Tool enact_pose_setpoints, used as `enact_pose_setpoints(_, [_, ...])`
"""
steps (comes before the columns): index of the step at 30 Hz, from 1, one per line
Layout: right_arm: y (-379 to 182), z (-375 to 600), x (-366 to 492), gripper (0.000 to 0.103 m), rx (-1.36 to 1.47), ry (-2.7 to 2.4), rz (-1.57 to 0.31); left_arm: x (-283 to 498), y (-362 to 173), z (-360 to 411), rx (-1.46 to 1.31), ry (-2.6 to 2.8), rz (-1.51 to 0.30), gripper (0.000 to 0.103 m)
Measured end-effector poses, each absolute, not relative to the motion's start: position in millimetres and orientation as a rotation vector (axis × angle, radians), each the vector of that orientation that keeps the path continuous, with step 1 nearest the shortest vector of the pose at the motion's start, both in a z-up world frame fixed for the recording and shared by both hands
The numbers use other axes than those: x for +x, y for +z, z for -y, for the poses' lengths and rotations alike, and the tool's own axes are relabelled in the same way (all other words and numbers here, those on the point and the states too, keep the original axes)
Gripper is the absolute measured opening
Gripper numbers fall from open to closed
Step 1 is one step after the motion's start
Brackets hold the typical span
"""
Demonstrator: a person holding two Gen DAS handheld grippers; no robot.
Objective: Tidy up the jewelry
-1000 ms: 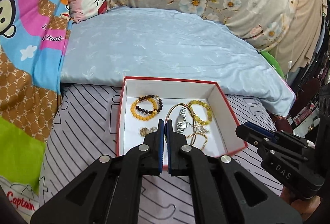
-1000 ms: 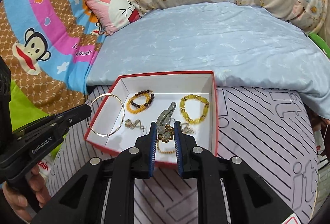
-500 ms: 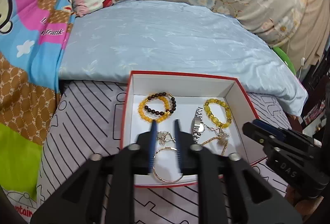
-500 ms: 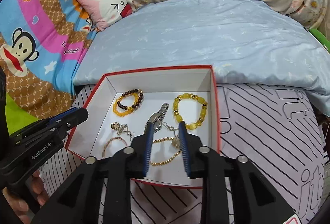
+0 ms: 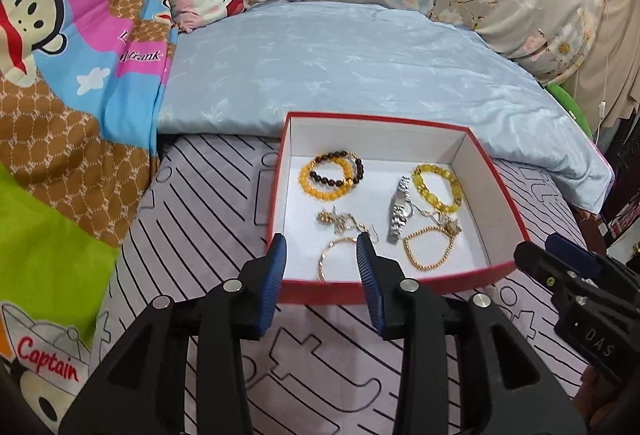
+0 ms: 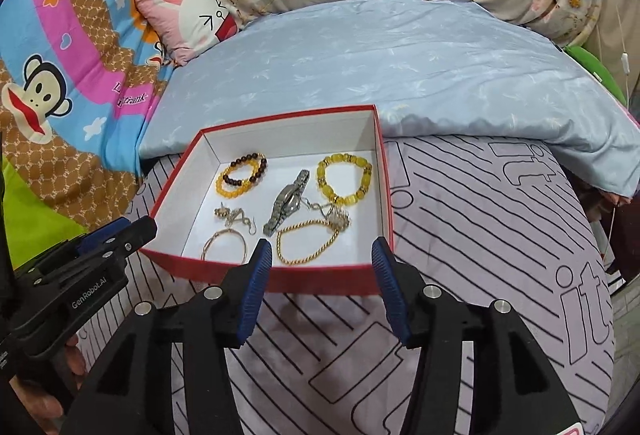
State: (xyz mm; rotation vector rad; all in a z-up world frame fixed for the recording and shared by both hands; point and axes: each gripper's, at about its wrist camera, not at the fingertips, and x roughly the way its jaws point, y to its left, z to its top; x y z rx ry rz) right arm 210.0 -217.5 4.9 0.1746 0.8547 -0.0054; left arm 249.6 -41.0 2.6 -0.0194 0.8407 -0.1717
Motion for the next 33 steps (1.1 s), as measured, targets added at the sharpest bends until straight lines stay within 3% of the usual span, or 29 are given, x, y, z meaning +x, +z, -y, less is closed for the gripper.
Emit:
enact_pose_setpoints(7, [5.7,207.2,198.0,0.063,0.138,-0.035,-0.849,234.3,0.8,50.5,0.011,-0.146,-0.847,0.036])
enact_pose_setpoints(12, [7.3,204.2,191.4,0.067,0.113,-0.060,-0.843,226.5,4.0,56.3,0.041,-0.122,-0.831,0.051])
enact_pose_setpoints(22, [15.4,202.0,184.5,0.075,0.089,-0.111,-0.834,220.6,12.8,58.6,0.074,-0.073,-0.817,0.066])
enact_pose_setpoints(33, [13.7,201.9,183.3,0.076,0.084,-0.142,-0.838,221.3,9.7,58.3,0.098,-0.026,-0.825,0.079])
